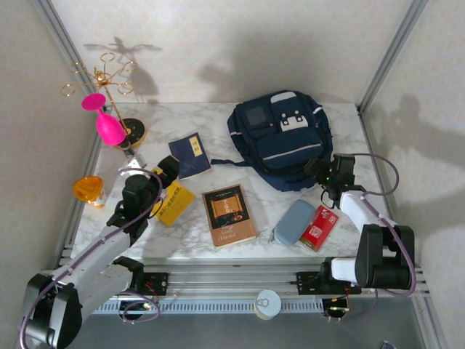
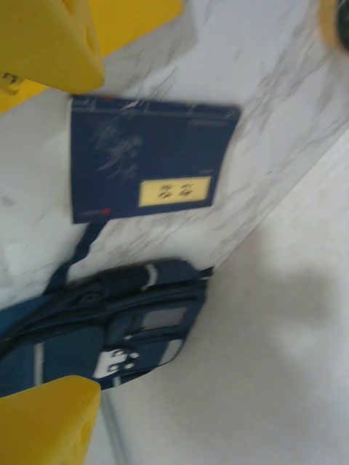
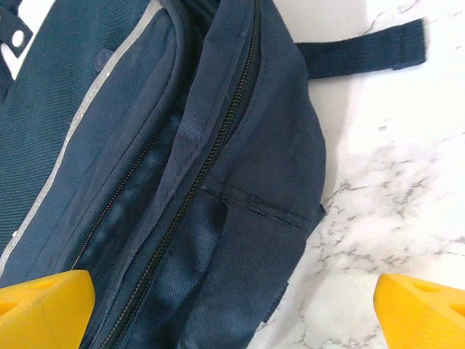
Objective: Pack books, pencil case, and school supplies into a backpack
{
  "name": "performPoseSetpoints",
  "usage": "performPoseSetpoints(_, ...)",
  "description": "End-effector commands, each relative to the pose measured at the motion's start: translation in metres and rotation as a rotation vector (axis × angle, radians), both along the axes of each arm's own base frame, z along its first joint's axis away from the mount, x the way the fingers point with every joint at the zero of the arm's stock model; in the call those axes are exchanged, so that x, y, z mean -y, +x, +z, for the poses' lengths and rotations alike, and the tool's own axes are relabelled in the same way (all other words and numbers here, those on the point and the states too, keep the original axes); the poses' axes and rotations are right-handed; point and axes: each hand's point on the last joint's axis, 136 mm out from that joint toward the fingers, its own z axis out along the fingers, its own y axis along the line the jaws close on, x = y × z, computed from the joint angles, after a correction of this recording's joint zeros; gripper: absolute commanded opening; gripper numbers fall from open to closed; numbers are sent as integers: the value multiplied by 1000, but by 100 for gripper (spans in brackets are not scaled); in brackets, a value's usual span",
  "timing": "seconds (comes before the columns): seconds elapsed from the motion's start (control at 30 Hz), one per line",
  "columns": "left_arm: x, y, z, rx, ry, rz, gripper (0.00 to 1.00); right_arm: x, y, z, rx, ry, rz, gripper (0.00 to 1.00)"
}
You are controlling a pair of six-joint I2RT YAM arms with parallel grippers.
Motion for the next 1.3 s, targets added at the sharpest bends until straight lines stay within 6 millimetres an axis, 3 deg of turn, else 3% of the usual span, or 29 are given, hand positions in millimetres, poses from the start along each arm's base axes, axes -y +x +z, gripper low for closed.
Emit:
performPoseSetpoints(0.0,31,-2,4,-17,-9,-75,99,-6,20,7,21,35,24,98)
performPoseSetpoints(0.23,79,-7,5,-30,31,-157,99,-30,42,-13,-8,75,122,84)
performPoseSetpoints(0.47,92,-5,6,-73,62,-190,99,-87,42,-20,-16,116,269,66)
performPoseSetpoints(0.63,95,-5,14,-84,71,-203,99,-165,29,-13,6,192,407,62)
performPoseSetpoints(0.8,93,-3,23,-86,71,-193,99,-255,13,8,47,237,563,66)
performPoseSetpoints(0.87,92,-4,25,-88,65,-186,99,-273,5,18,59,211,600,70)
performPoseSetpoints(0.97,92,-6,27,-88,49,-190,99,-260,-7,26,40,133,576,76)
performPoseSetpoints(1.1,106,-6,25,-84,1,-240,99,-214,-14,45,75,71,507,83)
performPoseSetpoints(1.27,142,0,22,-83,-14,-313,99,-146,12,45,44,50,389,87)
